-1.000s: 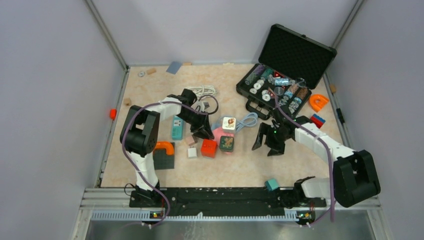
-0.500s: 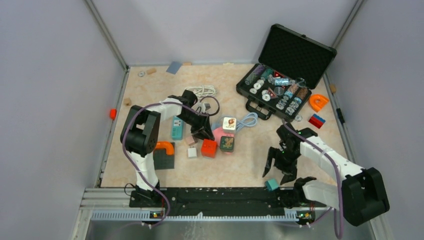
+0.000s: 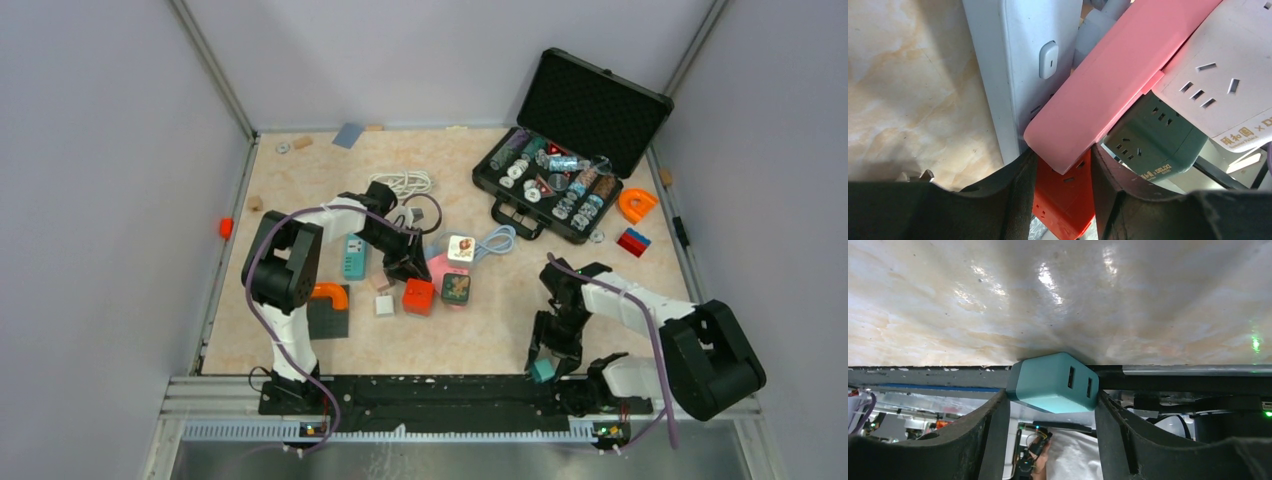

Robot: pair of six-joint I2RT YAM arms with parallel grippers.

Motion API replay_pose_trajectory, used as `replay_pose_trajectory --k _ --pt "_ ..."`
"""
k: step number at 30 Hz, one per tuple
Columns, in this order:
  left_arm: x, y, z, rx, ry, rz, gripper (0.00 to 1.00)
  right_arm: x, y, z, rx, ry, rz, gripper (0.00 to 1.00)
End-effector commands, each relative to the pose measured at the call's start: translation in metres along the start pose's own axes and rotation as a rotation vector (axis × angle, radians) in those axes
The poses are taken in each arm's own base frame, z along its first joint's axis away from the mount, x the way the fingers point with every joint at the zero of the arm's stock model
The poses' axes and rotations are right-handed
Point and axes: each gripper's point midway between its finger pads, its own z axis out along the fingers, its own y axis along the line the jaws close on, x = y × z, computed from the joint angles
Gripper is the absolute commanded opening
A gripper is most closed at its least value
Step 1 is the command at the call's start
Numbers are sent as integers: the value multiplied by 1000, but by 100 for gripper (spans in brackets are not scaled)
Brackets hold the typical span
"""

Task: Insert the plug
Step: Pick up the plug from the corner of the board.

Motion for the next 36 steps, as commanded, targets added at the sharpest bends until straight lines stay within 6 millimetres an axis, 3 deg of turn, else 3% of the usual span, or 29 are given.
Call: replay_pose_trajectory --k 1,6,11,17,24,29,36 --pt "4 98 18 -428 5 46 47 -23 7 10 -4 -93 -38 33" --pt "-4 85 11 -410 -25 51 60 -36 18 -8 -6 -155 -71 17" --pt "-20 56 -3 -369 -99 70 70 -51 36 -33 -25 -222 -105 9" --pt "-39 31 -28 -374 -199 93 76 -62 55 -62 -53 -282 -146 4" --pt "-52 18 -69 -410 -330 111 80 -78 87 -118 -121 -417 -257 0" --pt "-56 -13 -95 -358 -417 169 82 -84 115 -155 -198 -492 -339 0" --pt "-44 -62 -108 -187 -442 264 83 -83 150 -193 -344 -571 -440 0"
